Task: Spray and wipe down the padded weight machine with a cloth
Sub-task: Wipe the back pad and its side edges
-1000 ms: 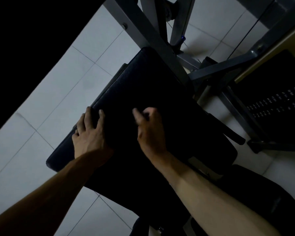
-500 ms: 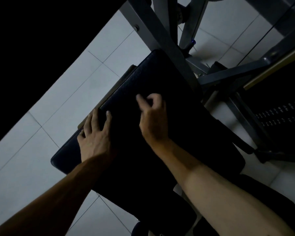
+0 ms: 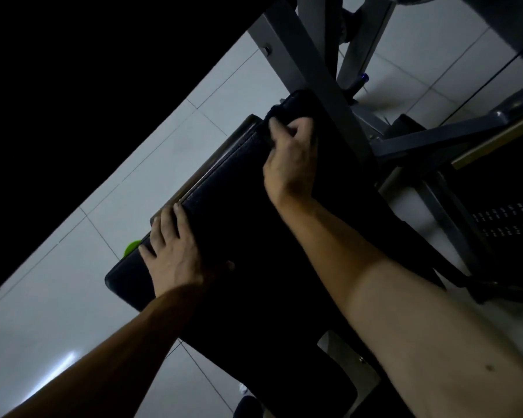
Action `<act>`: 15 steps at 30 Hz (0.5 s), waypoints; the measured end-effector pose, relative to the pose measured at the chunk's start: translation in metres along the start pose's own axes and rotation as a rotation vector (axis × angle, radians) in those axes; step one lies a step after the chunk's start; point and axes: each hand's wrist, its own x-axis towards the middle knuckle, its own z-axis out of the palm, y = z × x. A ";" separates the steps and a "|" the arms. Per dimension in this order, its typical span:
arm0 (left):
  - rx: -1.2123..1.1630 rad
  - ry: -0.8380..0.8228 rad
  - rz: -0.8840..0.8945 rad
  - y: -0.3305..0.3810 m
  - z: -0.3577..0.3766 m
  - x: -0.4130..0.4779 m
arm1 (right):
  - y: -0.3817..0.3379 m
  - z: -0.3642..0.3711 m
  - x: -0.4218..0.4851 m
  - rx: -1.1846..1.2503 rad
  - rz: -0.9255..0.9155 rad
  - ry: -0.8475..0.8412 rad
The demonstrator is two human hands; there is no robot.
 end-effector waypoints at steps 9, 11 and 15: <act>-0.012 -0.015 -0.036 -0.003 0.006 -0.004 | -0.038 0.019 -0.069 -0.123 -0.747 -0.334; -0.027 0.008 -0.022 -0.005 0.006 -0.004 | -0.015 0.009 -0.029 -0.136 -0.593 -0.180; -0.047 0.027 -0.001 -0.010 0.010 -0.004 | 0.011 -0.005 0.013 -0.156 -0.121 -0.038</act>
